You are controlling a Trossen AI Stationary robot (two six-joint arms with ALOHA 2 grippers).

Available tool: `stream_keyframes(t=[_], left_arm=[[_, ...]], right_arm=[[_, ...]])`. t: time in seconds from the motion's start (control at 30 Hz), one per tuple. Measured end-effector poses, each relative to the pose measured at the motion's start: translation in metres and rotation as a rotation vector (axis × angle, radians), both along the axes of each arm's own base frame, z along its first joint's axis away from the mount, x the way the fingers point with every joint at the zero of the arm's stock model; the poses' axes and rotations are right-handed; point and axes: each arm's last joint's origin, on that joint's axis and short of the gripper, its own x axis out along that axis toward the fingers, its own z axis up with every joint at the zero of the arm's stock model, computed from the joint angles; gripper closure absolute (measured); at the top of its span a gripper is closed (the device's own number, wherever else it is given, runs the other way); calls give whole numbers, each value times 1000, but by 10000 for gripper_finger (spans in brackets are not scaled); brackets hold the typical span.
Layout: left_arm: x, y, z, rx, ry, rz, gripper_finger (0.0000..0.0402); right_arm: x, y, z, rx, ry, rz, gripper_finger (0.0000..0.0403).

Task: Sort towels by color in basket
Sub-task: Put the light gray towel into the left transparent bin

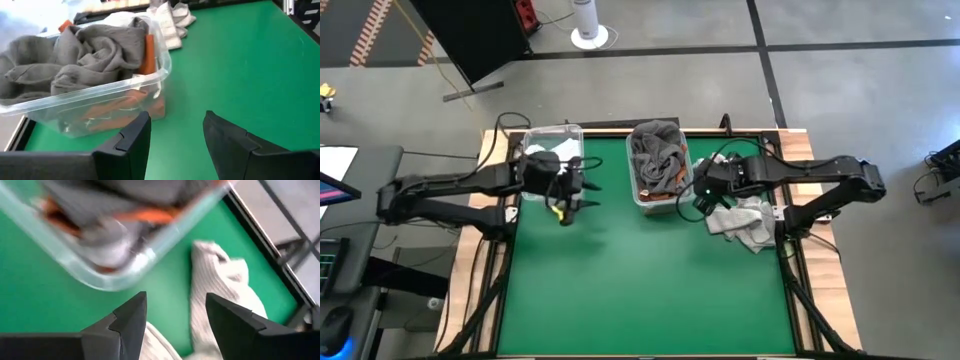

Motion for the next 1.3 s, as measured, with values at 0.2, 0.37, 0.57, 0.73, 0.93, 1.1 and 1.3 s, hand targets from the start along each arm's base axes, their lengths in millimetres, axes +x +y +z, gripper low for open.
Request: stream_keyframes(t=[0.2,0.37,0.57,0.73,0.93,1.1,1.3], left_arm=[[-16,-4,-5,85,-93,121,230],[-24,-6,5,55,-170,141,230],[-27,-7,7,78,-182,132,230],[-28,-7,7,120,-173,114,230],[-29,-8,8,177,-176,93,230],[-36,-9,11,181,-183,95,230],[-63,-13,16,164,-183,126,230]], right_arm=[[-9,-16,-40,78,91,-76,171],[-26,-41,-69,104,178,-202,171],[-43,-83,-71,95,204,-360,171],[-48,-119,-69,42,150,-319,171],[-32,-130,-65,-11,60,-46,171],[-26,-137,-90,98,153,-21,171],[-12,-142,-132,192,287,-26,197]])
